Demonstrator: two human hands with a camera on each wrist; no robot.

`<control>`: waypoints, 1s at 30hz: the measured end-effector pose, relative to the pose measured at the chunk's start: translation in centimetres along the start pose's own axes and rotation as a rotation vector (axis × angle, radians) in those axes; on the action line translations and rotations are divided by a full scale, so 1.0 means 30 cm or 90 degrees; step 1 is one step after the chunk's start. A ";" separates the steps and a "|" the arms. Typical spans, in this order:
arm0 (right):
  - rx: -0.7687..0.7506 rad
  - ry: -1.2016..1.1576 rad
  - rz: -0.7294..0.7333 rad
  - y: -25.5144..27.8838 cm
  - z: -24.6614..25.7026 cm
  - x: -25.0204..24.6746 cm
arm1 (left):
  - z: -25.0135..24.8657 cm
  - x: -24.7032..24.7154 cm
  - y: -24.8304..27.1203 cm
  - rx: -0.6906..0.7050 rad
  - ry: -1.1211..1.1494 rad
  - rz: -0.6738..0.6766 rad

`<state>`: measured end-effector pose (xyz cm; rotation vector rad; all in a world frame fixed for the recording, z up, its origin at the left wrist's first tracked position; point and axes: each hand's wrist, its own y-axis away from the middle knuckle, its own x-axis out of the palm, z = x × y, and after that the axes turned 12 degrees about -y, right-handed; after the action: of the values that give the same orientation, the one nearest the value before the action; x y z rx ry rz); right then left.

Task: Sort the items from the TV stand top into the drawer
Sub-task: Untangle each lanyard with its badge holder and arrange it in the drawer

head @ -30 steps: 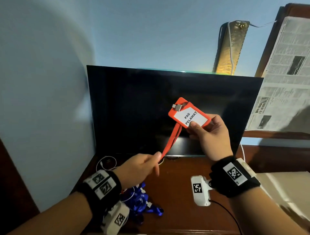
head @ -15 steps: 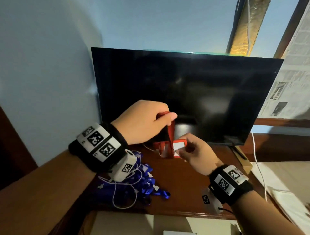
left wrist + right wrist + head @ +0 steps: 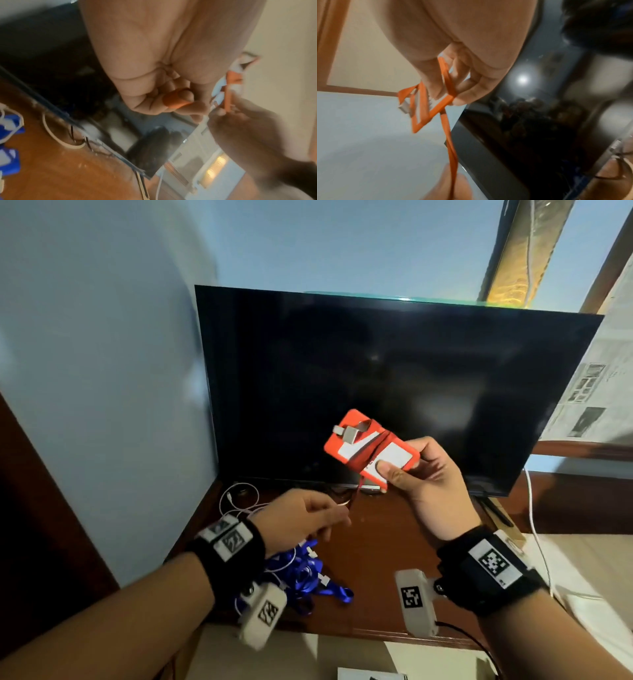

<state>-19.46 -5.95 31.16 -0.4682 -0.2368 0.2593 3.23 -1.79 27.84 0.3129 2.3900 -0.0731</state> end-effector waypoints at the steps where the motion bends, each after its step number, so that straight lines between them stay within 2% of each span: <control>1: 0.006 0.007 -0.033 0.000 -0.027 0.000 | -0.008 0.035 0.023 -0.001 0.023 0.002; 4: 0.040 0.062 -0.098 0.019 -0.118 0.002 | -0.026 0.102 0.073 0.001 -0.016 -0.047; 7: 0.053 0.158 -0.093 0.047 -0.189 0.016 | -0.060 0.106 0.110 0.026 -0.234 -0.116; 10: 0.074 0.261 -0.024 0.076 -0.211 0.037 | -0.111 0.065 0.125 0.076 -0.503 -0.176; 14: 0.077 0.303 0.093 0.097 -0.207 0.057 | -0.147 -0.023 0.140 0.059 -0.582 -0.199; 17: 0.090 0.335 0.186 0.113 -0.217 0.062 | -0.152 -0.087 0.141 0.051 -0.627 -0.167; 19: 0.136 0.319 0.238 0.131 -0.212 0.069 | -0.135 -0.123 0.131 0.038 -0.576 -0.130; 22: 0.179 0.255 0.276 0.157 -0.194 0.086 | -0.097 -0.171 0.111 0.017 -0.381 -0.092; 26: 0.231 0.101 0.289 0.168 -0.174 0.092 | -0.035 -0.212 0.085 -0.012 -0.183 -0.041; 30: 0.271 -0.023 0.271 0.180 -0.149 0.095 | 0.039 -0.180 0.061 -0.062 0.038 0.017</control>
<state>-16.56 -2.29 25.21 -0.0857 -0.1088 0.7192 8.32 -1.27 30.64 0.3039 2.4384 0.0661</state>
